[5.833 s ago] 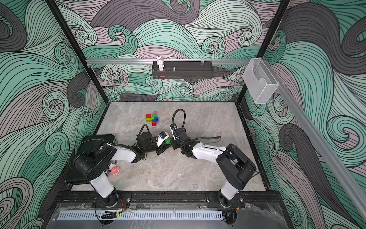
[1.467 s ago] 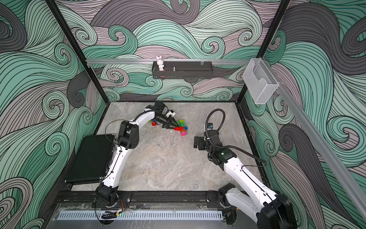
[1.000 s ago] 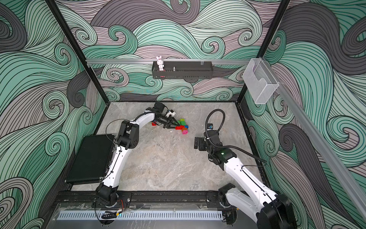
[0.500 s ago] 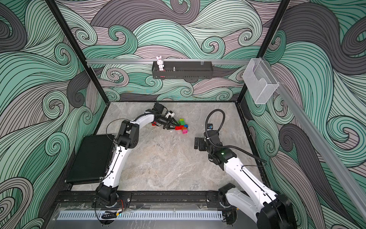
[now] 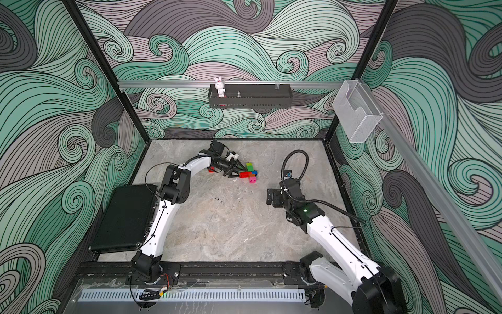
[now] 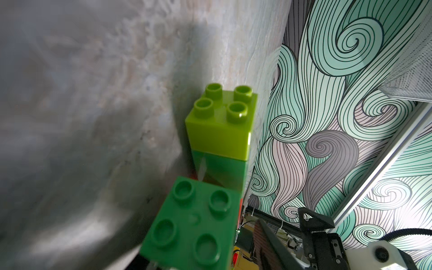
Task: Assemble the number 4 with lego
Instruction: Place the lego brick at the center of the board.
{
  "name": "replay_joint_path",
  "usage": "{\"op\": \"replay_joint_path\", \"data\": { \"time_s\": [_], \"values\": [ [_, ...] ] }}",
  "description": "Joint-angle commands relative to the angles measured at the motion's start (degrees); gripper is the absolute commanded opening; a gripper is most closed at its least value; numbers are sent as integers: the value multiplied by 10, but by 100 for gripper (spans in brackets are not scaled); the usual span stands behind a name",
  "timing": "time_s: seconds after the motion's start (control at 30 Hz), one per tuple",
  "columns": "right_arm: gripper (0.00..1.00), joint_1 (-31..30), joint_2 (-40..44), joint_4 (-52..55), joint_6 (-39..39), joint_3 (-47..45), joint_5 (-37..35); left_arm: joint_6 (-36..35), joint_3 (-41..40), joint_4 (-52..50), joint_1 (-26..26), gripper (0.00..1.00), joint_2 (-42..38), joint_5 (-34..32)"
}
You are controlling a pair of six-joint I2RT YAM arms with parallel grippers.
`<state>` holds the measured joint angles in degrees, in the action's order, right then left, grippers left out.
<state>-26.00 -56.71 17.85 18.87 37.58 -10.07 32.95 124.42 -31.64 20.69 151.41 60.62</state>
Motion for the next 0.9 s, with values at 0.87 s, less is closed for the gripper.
{"op": "replay_joint_path", "data": {
  "time_s": [0.87],
  "values": [
    [99, 5, 5, 4, -7, 5, -7, -16, -41, -37, -6, 62, -105, -204]
  ]
}}
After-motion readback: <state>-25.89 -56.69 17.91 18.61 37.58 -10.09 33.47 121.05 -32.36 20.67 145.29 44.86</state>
